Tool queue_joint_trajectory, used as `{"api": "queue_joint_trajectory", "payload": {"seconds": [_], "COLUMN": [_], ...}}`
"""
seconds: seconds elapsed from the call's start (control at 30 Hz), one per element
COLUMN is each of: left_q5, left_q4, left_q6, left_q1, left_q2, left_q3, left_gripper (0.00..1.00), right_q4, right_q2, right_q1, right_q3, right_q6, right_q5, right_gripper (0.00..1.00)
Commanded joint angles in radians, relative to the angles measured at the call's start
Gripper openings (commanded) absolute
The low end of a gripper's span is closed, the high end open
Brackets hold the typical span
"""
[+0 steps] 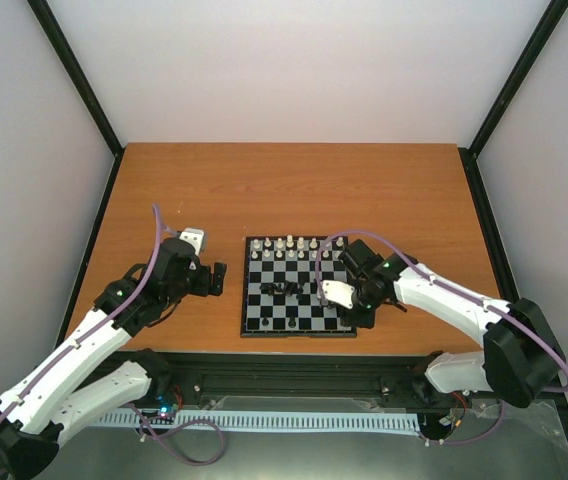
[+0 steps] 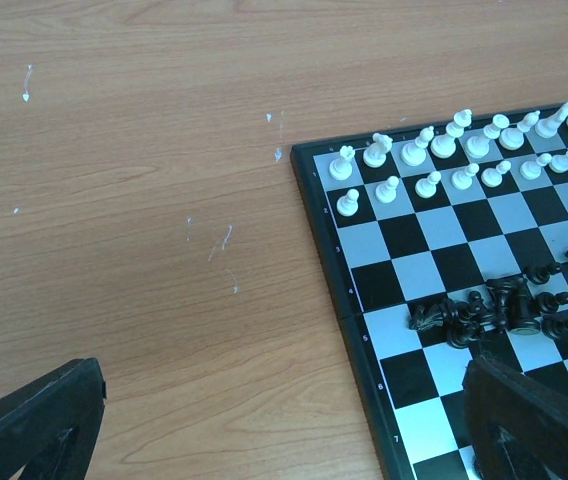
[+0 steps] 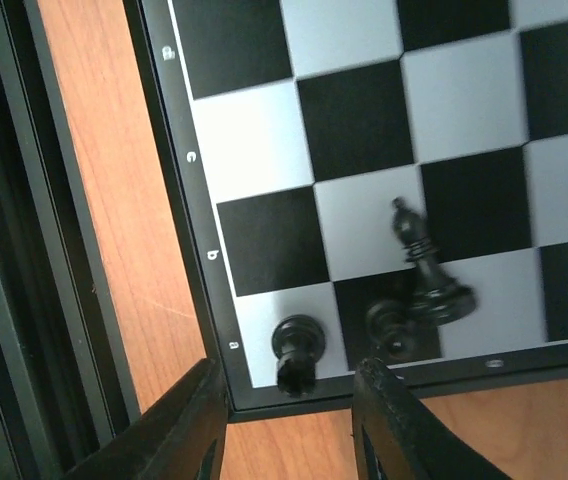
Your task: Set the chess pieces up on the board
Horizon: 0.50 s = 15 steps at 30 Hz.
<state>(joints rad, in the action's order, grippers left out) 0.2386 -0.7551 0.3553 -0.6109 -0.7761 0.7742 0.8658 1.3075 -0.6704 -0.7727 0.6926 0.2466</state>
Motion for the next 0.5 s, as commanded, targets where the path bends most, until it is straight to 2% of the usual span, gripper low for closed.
{"api": "queue_joint_trajectory", "payload": {"seconds": [0.0, 0.47], "left_q5": [-0.012, -0.015], "left_q4": [0.021, 0.022], "left_q6": [-0.018, -0.018], "left_q1": [0.008, 0.008], "left_q2": [-0.001, 0.006], "left_q3": [0.021, 0.021], "left_gripper": [1.0, 1.0], "right_q4": [0.042, 0.099], "right_q2": [-0.033, 0.204], "right_q1": [-0.006, -0.007], "right_q3": [-0.095, -0.272], "right_q6": [0.015, 0.069], "right_q5": [-0.007, -0.139], "right_gripper": [0.35, 0.31]}}
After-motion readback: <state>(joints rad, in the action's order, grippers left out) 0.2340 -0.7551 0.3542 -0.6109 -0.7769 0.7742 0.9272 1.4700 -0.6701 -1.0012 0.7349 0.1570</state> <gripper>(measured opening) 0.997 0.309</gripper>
